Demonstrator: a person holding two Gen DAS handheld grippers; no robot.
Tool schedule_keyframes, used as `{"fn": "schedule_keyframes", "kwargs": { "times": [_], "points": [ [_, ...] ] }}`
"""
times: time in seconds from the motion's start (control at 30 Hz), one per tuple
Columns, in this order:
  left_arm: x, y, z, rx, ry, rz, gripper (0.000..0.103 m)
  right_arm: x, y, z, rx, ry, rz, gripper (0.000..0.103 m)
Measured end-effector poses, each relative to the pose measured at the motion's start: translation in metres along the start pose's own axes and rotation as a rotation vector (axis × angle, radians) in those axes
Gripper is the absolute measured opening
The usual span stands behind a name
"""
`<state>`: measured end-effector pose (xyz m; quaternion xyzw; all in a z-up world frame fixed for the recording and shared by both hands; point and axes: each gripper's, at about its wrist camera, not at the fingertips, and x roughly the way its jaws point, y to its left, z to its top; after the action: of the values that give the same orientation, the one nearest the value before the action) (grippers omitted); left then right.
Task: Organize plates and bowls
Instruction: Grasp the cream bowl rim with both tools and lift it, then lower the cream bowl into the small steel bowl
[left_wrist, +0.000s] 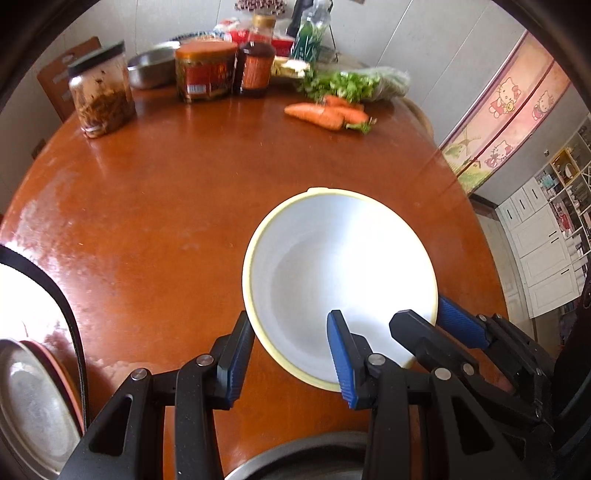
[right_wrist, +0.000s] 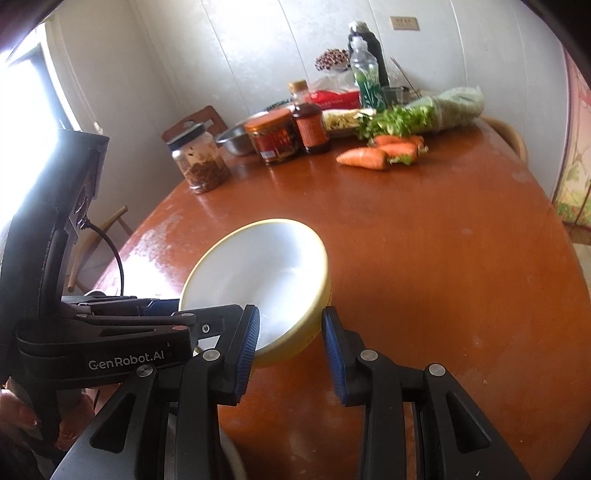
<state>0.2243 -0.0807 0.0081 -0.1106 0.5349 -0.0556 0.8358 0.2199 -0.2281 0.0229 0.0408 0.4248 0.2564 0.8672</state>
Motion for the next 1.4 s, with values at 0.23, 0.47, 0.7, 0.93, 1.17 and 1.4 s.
{"fn": "schedule_keyframes", "kwargs": {
  "times": [0.23, 0.47, 0.7, 0.93, 1.17, 1.4],
  "points": [
    [-0.030, 0.002, -0.009, 0.011, -0.062, 0.016, 0.040, -0.022, 0.024, 0.000, -0.034, -0.045, 0.014, 0.037],
    [-0.051, 0.006, -0.024, 0.019, -0.100, 0.016, 0.040, -0.039, 0.045, -0.006, -0.062, -0.076, 0.014, 0.038],
    [-0.070, 0.007, -0.040, 0.031, -0.129, 0.021, 0.040, -0.054, 0.059, -0.017, -0.077, -0.095, 0.013, 0.038],
    [-0.083, 0.008, -0.058, 0.038, -0.152, 0.025, 0.040, -0.067, 0.073, -0.032, -0.097, -0.114, 0.012, 0.038],
    [-0.094, 0.006, -0.081, 0.057, -0.170, 0.030, 0.040, -0.080, 0.081, -0.051, -0.103, -0.127, 0.015, 0.038],
    [-0.101, 0.002, -0.101, 0.068, -0.189, 0.031, 0.040, -0.089, 0.084, -0.070, -0.113, -0.135, 0.013, 0.039]
  ]
}}
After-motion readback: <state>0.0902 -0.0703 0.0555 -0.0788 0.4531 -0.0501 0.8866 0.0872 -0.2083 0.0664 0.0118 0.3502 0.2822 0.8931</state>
